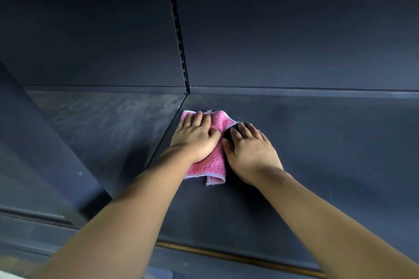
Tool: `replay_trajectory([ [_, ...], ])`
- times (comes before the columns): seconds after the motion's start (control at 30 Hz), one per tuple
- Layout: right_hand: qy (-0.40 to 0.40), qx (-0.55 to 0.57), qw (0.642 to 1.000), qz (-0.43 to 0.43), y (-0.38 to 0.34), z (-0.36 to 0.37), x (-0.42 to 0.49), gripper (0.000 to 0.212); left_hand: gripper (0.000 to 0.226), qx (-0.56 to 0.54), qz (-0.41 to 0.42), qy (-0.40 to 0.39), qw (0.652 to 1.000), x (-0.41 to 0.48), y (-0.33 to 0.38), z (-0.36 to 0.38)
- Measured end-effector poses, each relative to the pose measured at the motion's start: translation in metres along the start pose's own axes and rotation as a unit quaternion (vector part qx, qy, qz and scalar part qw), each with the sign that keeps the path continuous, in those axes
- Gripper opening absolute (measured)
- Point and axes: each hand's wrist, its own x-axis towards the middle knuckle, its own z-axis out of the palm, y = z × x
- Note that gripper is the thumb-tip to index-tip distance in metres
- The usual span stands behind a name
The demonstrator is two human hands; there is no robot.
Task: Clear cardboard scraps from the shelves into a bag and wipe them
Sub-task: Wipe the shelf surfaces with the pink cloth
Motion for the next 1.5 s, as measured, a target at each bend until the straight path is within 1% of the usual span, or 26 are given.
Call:
replay_trajectory([
  [0.17,-0.005,-0.008,1.000,-0.003,0.001,0.000,0.000,0.057,0.058,-0.011,-0.047,0.001,0.999,0.032,-0.004,-0.007],
  [0.33,0.008,-0.013,1.000,-0.014,0.002,0.004,0.002,0.056,0.056,-0.007,-0.029,0.010,1.000,0.062,0.002,-0.008],
  [0.43,0.020,-0.019,0.999,-0.015,0.003,0.004,0.003,0.054,0.056,-0.013,-0.017,0.002,1.000,0.066,0.005,-0.008],
  [0.57,0.016,-0.018,1.000,-0.003,0.002,0.003,0.002,0.054,0.058,-0.013,-0.060,-0.001,0.998,0.058,0.004,-0.009],
  [0.67,0.007,-0.022,1.000,0.000,0.001,0.002,0.000,0.055,0.059,-0.010,-0.078,-0.010,0.997,0.042,-0.001,-0.009],
  [0.87,0.014,-0.026,1.000,0.005,-0.002,-0.003,-0.004,0.052,0.059,-0.012,-0.046,-0.011,0.999,-0.007,-0.014,-0.007],
  [1.03,-0.049,-0.059,0.997,0.025,-0.011,-0.008,-0.021,0.057,0.058,-0.010,-0.056,-0.012,0.998,-0.061,-0.024,-0.002],
  [1.13,-0.071,-0.055,0.996,0.022,-0.027,-0.001,-0.038,0.062,0.058,-0.002,-0.072,-0.009,0.997,-0.091,-0.022,0.000],
  [1.23,-0.066,-0.034,0.997,0.008,-0.032,0.003,-0.049,0.063,0.058,-0.005,-0.076,-0.005,0.997,-0.113,-0.015,0.002],
  [1.4,-0.042,-0.024,0.999,0.014,-0.034,0.001,-0.051,0.060,0.058,-0.011,-0.077,0.010,0.997,-0.129,-0.008,0.006],
  [1.5,-0.031,-0.007,0.999,0.020,-0.034,0.003,-0.050,0.059,0.059,-0.013,-0.056,0.017,0.998,-0.135,-0.002,0.007],
])
